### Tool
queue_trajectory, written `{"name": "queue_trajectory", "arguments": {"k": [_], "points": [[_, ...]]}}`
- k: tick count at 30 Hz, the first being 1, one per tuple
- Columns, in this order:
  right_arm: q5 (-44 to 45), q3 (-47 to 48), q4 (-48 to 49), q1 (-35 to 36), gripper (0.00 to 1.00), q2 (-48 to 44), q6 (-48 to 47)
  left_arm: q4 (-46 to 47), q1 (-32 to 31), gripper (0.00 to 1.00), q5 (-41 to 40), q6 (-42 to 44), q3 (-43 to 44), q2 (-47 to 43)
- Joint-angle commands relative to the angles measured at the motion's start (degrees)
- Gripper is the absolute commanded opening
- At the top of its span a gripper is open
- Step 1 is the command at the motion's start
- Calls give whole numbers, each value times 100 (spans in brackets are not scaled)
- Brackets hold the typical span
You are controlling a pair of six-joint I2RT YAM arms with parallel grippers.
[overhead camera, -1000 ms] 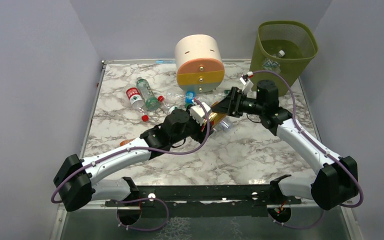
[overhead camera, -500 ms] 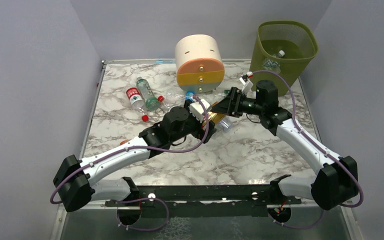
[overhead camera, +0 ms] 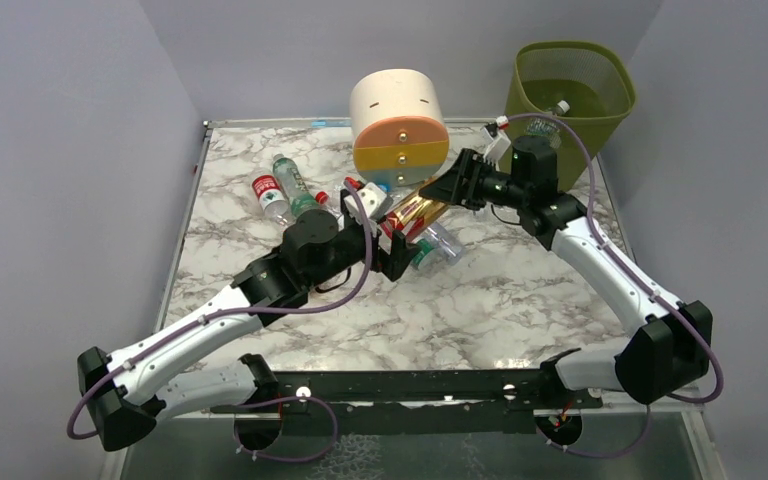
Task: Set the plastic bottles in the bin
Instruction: Pick up the plastic bottle at the center of the board, then place the plastic bottle in the trash bin.
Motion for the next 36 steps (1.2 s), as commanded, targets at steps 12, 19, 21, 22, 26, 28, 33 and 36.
{"name": "queue_trajectory", "arguments": {"k": [12,19,21,22,26,28,33,36], "points": [[471,2442,-565,-747,56,1175,-504,-269,18,99,134,-501,-644,-928],[87,3222,-439,-1864,56,1435,-209,-90,22,99,249,-538,-693,-815],[-48,3346,-288,-2183,57,1522,-64,-46,22,99,282,-547,-705,-742],[-89,3396,-223,-2336,57,1555,6,-14,20,99,306,-555,-716,-710],[-169,3492,69,-2973,57,1644,336,15,23,99,352,-558,-716,-602],[-196,3475,260,-3246,57,1679,551,41,19,99,362,-564,-725,-579],[-45,3372,680,-3664,57,1744,942,57,23,99,398,-544,-680,-469],[-1,3058,1230,-3831,57,1671,1254,24,21,99,419,-507,-599,-396]]}}
